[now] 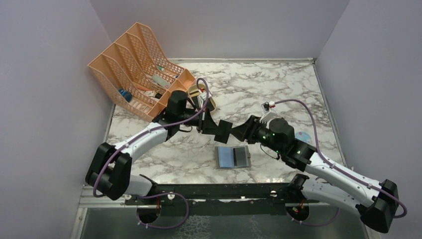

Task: Put the credit cards into the card holder
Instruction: Pick up the credit card from the storage box.

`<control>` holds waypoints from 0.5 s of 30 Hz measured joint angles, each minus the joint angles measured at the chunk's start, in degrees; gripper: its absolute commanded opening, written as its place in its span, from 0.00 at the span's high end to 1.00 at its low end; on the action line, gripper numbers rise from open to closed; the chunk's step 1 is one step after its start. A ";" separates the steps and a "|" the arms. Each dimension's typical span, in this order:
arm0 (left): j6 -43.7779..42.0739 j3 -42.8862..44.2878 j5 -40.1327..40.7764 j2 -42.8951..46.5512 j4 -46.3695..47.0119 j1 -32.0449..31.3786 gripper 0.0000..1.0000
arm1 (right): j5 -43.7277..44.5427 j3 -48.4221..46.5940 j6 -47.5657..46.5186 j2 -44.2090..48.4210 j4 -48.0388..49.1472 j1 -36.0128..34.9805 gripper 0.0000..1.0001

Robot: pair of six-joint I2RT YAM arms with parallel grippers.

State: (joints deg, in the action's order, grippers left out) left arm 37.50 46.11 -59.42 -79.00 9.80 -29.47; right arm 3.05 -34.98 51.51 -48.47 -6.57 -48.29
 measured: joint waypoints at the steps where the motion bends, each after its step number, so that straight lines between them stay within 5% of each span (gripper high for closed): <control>1: 1.36 -0.48 -1.27 0.83 1.38 0.00 1.00 | -0.02 0.09 0.33 0.02 0.68 0.00 0.56; 9: 6.38 -2.01 -5.99 6.16 7.02 0.11 1.00 | -2.43 1.20 2.71 0.11 6.67 0.00 0.67; 13: 7.02 -2.67 -7.34 6.34 7.78 -0.15 0.99 | -4.44 1.46 3.67 -0.04 9.77 -0.04 0.83; 15: 7.28 -2.91 -7.69 6.34 7.78 -0.28 0.90 | -5.33 2.08 4.02 0.04 11.41 -0.04 0.95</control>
State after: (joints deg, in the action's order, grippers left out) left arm 44.77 43.20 -67.11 -72.66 17.58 -29.76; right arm -2.28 -32.91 55.53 -48.42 4.84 -48.34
